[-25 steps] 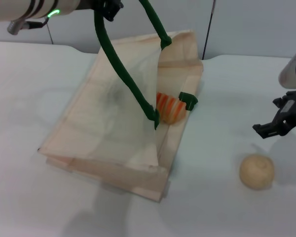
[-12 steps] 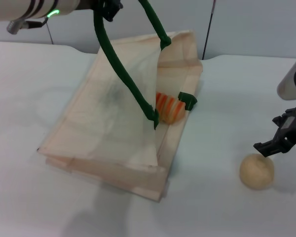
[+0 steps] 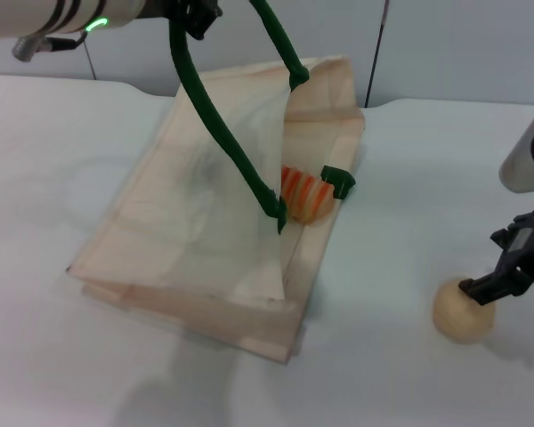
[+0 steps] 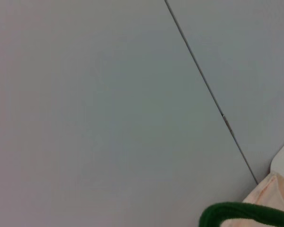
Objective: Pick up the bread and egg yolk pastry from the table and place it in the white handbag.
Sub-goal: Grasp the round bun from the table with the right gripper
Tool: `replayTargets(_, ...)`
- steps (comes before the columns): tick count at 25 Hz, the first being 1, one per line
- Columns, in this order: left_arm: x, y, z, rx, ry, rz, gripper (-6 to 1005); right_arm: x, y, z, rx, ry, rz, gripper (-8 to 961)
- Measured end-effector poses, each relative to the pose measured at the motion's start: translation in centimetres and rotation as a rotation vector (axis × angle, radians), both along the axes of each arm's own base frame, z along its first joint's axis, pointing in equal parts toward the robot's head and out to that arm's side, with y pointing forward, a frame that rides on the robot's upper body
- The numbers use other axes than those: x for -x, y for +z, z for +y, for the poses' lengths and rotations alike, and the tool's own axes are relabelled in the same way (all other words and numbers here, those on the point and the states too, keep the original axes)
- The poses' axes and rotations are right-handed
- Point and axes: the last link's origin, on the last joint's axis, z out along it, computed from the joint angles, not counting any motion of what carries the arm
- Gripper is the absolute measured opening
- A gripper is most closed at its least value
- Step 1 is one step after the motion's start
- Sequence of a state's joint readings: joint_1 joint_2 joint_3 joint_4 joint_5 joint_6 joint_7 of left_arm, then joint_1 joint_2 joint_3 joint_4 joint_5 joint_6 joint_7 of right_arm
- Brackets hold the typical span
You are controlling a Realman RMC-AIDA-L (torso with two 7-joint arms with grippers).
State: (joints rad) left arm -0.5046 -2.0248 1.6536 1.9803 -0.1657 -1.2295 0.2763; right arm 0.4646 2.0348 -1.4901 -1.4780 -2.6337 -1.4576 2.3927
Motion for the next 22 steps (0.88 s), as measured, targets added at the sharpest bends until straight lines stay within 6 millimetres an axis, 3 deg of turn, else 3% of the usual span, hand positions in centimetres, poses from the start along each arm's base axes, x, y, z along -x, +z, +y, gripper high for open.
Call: replayTargets(22, 0.0, 0.0, 0.0, 0.002, -0.003, 0.007, 157, 1.2, -0.8, -1.7, 0.109, -0.012, 0.031, 862)
